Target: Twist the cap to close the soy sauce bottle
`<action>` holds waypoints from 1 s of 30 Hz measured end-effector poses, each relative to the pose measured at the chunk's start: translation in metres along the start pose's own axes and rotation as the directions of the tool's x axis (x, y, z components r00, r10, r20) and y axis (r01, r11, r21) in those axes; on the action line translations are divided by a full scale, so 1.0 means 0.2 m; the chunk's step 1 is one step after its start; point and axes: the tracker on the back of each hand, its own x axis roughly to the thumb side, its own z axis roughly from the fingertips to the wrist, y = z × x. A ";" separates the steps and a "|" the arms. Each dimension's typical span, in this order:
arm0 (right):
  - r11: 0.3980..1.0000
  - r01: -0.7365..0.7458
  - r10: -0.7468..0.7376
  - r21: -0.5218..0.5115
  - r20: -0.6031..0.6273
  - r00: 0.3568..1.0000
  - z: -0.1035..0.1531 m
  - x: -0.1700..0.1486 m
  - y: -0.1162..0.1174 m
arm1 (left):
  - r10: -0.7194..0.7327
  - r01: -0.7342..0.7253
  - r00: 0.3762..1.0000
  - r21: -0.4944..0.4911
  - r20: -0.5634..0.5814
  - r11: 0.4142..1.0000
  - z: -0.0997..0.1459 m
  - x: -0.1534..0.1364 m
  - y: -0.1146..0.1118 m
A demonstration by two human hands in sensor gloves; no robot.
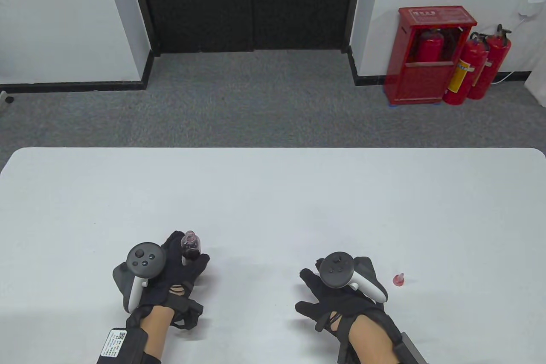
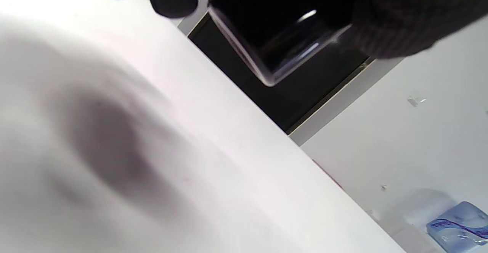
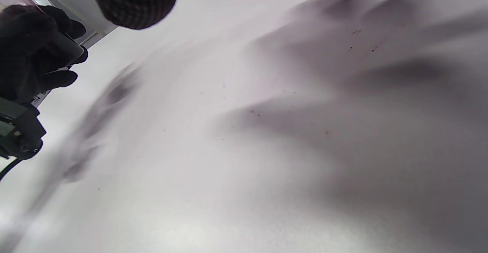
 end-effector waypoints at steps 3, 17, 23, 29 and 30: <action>1.000 0.002 -0.002 -0.005 0.003 1.000 0.00 0.00 0.00 | -0.008 0.008 0.999 0.005 0.048 1.000 0.03 0.04 -0.02; 1.000 0.012 -0.012 -0.009 0.009 1.000 0.00 -0.01 0.00 | 0.034 0.003 0.980 -0.186 0.195 0.982 0.09 0.16 -0.20; 1.000 0.016 -0.016 0.005 0.000 1.000 -0.01 -0.02 0.00 | -0.049 0.128 0.956 -0.261 0.290 0.957 0.11 0.22 -0.31; 0.996 -0.008 0.008 -0.087 0.008 1.000 0.01 -0.04 -0.06 | -0.071 0.180 0.933 -0.287 0.353 0.941 0.13 0.25 -0.32; 0.994 -0.014 0.014 -0.105 -0.001 1.000 0.02 -0.05 -0.08 | -0.076 0.188 0.930 -0.285 0.360 0.940 0.14 0.26 -0.32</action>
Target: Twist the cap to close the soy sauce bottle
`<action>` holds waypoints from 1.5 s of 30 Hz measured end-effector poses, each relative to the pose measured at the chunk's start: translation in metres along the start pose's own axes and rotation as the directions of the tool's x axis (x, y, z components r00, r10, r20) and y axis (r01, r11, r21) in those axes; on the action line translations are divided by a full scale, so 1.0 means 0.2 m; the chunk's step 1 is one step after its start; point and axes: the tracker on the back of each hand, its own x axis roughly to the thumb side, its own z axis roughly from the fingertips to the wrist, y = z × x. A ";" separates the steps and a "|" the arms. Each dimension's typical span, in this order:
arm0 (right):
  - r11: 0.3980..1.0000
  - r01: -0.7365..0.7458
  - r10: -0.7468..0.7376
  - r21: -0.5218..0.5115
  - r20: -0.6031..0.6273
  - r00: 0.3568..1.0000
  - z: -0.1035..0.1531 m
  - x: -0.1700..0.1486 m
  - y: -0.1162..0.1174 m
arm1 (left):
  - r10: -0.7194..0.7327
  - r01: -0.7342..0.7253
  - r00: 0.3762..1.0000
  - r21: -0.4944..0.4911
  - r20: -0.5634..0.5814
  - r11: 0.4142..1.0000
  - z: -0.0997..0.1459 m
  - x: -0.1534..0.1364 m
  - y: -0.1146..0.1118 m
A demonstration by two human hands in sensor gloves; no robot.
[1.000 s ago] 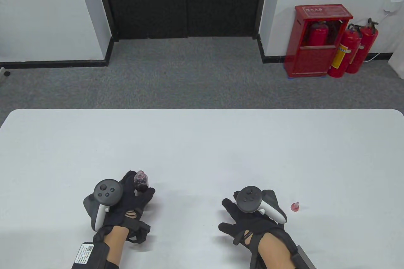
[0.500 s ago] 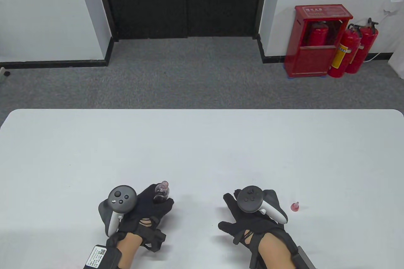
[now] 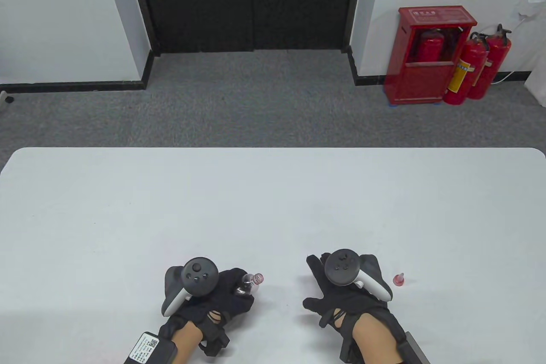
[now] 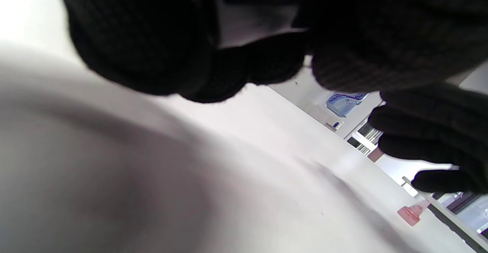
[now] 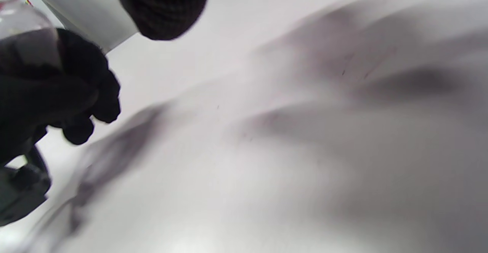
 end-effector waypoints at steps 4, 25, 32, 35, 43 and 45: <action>0.991 -0.038 0.017 -0.125 -0.166 0.986 0.04 -0.14 -0.12 | -0.018 0.018 1.000 0.000 0.025 1.000 0.01 0.02 0.00; 0.943 0.101 -0.291 -0.316 -0.639 0.712 0.05 -0.73 -0.19 | -0.047 0.048 0.999 -0.056 0.006 0.997 0.00 -0.01 -0.04; 0.955 0.005 -0.211 -0.297 -0.666 0.716 0.00 -0.71 -0.17 | -0.057 0.058 0.998 -0.069 0.014 0.996 0.00 -0.02 -0.04; 0.942 -0.031 -0.205 -0.333 -0.648 0.734 -0.01 -0.68 -0.17 | -0.050 0.050 0.999 -0.070 0.005 0.996 -0.01 -0.03 -0.04; 0.917 0.075 -0.259 -0.392 -0.442 0.859 -0.02 -0.56 -0.18 | -0.064 0.065 0.998 -0.086 0.007 0.994 -0.01 -0.02 -0.05; 0.903 0.175 -0.297 -0.392 -0.274 0.915 -0.02 -0.49 -0.17 | -0.066 0.066 0.998 -0.090 0.010 0.994 -0.01 -0.02 -0.05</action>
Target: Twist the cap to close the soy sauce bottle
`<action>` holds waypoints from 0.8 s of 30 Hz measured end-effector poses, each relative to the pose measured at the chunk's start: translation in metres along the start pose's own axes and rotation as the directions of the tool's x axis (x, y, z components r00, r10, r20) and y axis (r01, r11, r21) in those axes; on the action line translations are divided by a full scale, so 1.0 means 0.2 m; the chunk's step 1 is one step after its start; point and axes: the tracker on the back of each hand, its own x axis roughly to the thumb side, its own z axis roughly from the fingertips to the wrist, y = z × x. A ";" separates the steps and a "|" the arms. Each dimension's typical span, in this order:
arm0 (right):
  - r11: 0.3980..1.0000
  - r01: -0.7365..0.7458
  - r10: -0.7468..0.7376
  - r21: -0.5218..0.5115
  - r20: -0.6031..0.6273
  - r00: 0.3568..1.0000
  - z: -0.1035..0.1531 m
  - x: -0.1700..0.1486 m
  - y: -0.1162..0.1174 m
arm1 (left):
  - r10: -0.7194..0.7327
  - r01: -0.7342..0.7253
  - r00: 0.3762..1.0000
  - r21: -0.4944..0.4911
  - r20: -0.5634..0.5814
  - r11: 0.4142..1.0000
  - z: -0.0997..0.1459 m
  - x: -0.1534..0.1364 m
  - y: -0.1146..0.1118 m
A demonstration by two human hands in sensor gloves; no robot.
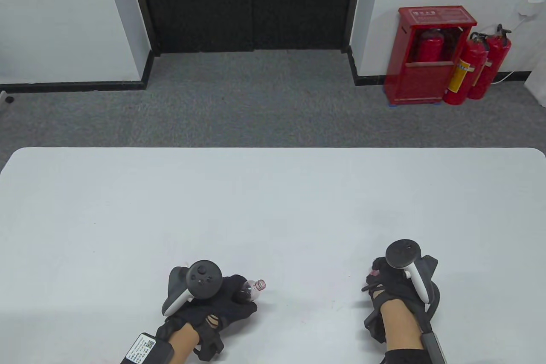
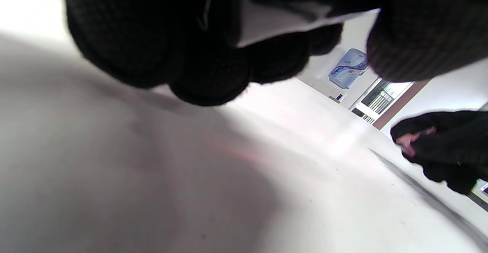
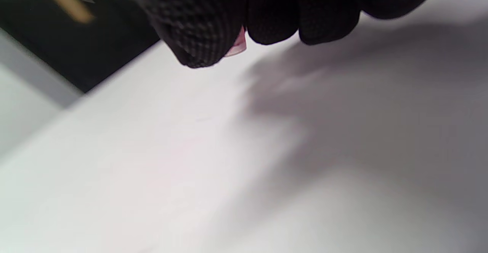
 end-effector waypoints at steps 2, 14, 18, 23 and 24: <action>0.995 0.091 -0.097 0.046 0.152 0.984 0.04 0.09 0.04 | -0.002 0.002 1.000 -0.010 0.002 1.000 0.00 0.01 -0.01; 0.926 0.198 -0.335 0.322 0.452 0.827 0.18 0.40 0.29 | -0.086 0.086 0.996 -0.069 0.004 0.994 -0.01 0.03 -0.05; 0.941 0.106 -0.285 0.321 0.582 0.762 0.20 0.45 0.35 | -0.111 0.111 0.994 -0.073 0.011 0.991 -0.01 0.04 -0.06; 0.956 0.068 -0.249 0.284 0.674 0.695 0.23 0.49 0.39 | -0.127 0.128 0.992 -0.074 0.013 0.989 -0.01 0.06 -0.07; 0.957 0.063 -0.250 0.283 0.698 0.671 0.24 0.50 0.39 | -0.132 0.132 0.991 -0.075 0.013 0.988 -0.01 0.06 -0.07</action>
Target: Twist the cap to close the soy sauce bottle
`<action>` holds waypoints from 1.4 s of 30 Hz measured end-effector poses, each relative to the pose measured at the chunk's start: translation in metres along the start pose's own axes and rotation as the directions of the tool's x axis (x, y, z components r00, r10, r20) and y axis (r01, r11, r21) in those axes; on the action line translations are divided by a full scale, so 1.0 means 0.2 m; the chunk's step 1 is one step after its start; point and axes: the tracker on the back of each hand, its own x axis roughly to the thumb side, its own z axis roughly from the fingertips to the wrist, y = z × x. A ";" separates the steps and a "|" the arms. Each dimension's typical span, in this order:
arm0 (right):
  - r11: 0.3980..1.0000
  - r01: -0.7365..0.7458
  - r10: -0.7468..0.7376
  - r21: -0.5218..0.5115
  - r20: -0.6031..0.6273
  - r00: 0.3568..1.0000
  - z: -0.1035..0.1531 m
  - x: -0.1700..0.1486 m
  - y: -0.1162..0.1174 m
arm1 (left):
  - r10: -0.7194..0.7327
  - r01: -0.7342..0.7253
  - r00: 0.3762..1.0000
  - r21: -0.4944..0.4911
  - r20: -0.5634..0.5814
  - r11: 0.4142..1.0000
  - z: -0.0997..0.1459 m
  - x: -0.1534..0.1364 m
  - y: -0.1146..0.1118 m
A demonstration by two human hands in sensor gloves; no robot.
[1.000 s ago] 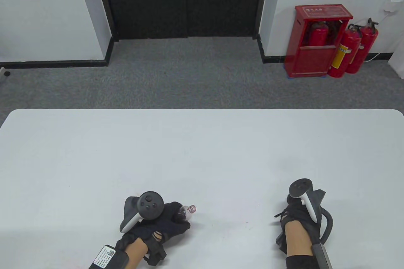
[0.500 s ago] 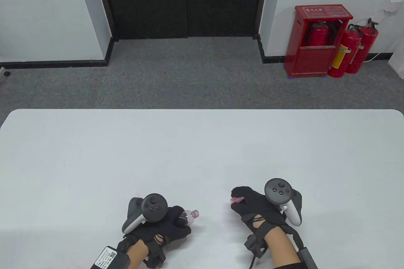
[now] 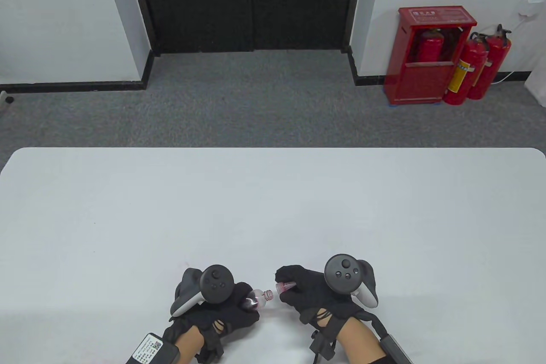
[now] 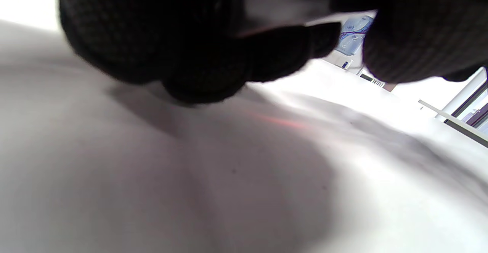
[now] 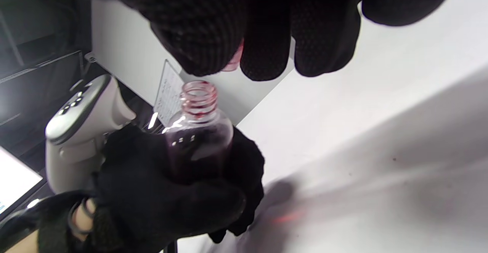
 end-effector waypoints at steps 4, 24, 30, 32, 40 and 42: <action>0.999 -0.021 0.021 0.028 0.019 1.000 0.00 0.00 0.02 | 0.002 -0.002 1.000 -0.006 0.001 1.000 0.00 0.00 0.00; 0.998 -0.052 0.050 0.043 0.057 0.997 -0.02 0.01 0.08 | 0.001 -0.001 1.000 -0.028 0.008 1.000 0.00 0.01 -0.01; 0.996 -0.080 0.077 0.028 0.092 0.993 -0.02 0.02 0.09 | -0.007 0.007 1.000 -0.036 0.006 0.999 0.00 0.01 -0.01; 0.995 -0.093 0.090 0.027 0.102 0.991 -0.02 0.02 0.10 | -0.009 0.009 1.000 -0.038 0.006 0.999 0.00 0.01 -0.01; 0.996 -0.090 0.089 0.009 0.105 0.990 -0.02 0.02 0.10 | -0.003 0.004 1.000 -0.046 0.007 0.999 0.00 0.01 -0.01; 0.996 -0.090 0.088 0.016 0.092 0.992 -0.02 0.02 0.10 | -0.004 0.004 1.000 -0.046 0.004 0.999 0.00 0.01 -0.01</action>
